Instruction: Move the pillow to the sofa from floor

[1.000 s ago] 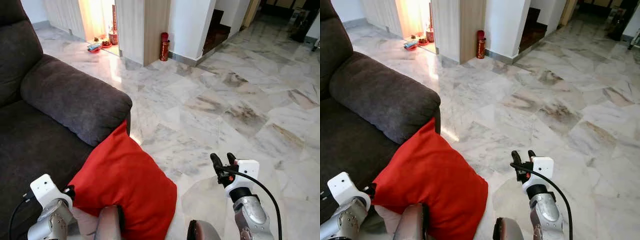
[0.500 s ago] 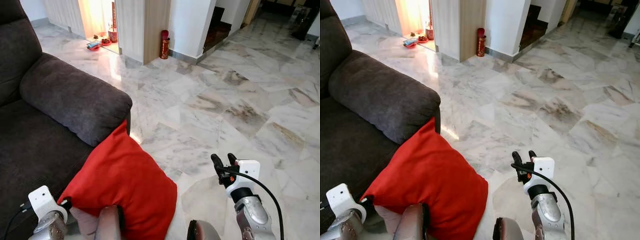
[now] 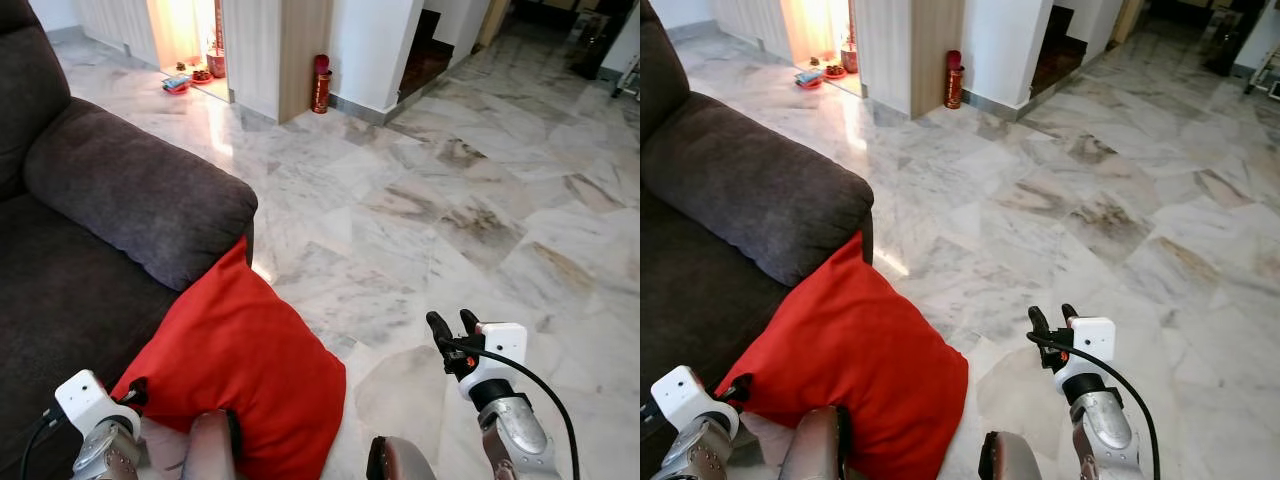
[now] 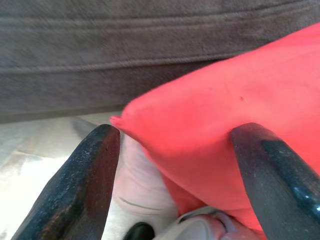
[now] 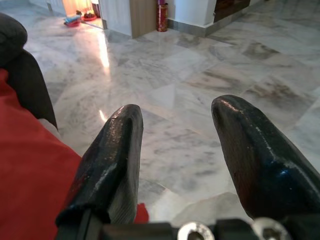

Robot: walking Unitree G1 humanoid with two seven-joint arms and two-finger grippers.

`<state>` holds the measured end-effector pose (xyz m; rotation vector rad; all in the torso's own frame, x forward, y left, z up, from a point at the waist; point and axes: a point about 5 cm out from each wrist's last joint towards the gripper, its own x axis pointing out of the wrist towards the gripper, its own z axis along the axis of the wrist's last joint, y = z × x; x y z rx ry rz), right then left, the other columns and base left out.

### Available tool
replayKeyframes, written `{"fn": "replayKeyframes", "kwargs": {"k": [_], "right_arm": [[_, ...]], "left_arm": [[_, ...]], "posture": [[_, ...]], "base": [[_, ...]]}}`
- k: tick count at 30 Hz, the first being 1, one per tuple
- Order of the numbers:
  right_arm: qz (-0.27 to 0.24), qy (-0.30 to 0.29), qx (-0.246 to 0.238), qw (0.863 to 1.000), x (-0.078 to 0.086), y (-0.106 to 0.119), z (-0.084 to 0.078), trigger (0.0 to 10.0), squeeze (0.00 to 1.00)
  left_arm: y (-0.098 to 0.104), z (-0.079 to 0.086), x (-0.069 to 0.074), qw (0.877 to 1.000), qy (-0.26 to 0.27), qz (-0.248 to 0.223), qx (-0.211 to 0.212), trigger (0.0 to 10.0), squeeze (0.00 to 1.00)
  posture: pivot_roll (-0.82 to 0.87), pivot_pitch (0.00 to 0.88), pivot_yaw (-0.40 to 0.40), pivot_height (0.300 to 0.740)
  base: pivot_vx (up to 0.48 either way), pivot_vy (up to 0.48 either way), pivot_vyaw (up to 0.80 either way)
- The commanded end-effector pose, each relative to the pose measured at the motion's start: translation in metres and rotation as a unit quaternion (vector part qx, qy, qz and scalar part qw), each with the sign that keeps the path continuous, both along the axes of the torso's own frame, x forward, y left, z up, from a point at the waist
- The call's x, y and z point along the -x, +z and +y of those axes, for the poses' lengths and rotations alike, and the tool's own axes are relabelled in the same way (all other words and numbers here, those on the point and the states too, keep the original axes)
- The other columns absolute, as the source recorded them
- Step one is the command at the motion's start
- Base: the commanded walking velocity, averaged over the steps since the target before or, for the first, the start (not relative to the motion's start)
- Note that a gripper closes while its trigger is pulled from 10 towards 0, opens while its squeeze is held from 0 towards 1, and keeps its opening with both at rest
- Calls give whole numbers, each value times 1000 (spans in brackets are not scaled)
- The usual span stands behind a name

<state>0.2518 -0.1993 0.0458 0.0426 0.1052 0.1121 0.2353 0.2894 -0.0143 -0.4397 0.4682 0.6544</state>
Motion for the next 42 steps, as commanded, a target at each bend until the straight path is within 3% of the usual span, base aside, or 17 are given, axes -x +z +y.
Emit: {"fn": "replayKeyframes", "kwargs": {"k": [1, 16, 22, 29, 30, 33, 35, 42], "right_arm": [[-4, -3, 1, 1000, 1, 5, -6, 10000, 0], [-4, 10, 26, 1000, 13, 21, -21, 10000, 0], [1, 17, 34, 999, 19, 28, -24, 10000, 0], [13, 21, 39, 999, 28, 30, -27, 10000, 0], [13, 20, 39, 999, 29, 30, -28, 10000, 0], [15, 19, 39, 999, 29, 31, -28, 10000, 0], [16, 18, 39, 999, 31, 33, -29, 10000, 0], [22, 17, 37, 999, 33, 33, -28, 10000, 0]], "left_arm": [[-2, -4, -1, 1000, 1, -2, 8, 10000, 0], [-9, -20, -8, 998, -23, -15, 48, 10000, 0], [-15, -13, 2, 999, -4, 34, 32, 10000, 0], [-9, -8, -4, 998, -26, 52, -9, 9961, 0], [-8, -6, -5, 998, -26, 54, -16, 9608, 0], [-6, -3, -5, 997, -30, 64, -36, 9882, 0], [-2, 3, -6, 992, -45, 83, -84, 10000, 0], [13, 11, -17, 987, -45, 72, -136, 10000, 0]], "posture": [[-86, 0, -161, 588], [-150, 0, -219, 588], [-170, 0, -248, 588], [-177, 0, -268, 588], [-177, 0, -270, 588], [-180, 0, -272, 588], [-190, 0, -272, 588], [-187, 7, -274, 588]], "base": [[0, 0, 0], [0, 0, 0], [0, 0, 0], [0, 0, 0], [0, 0, 0], [0, 0, 0], [0, 0, 0], [0, 0, 0]]}}
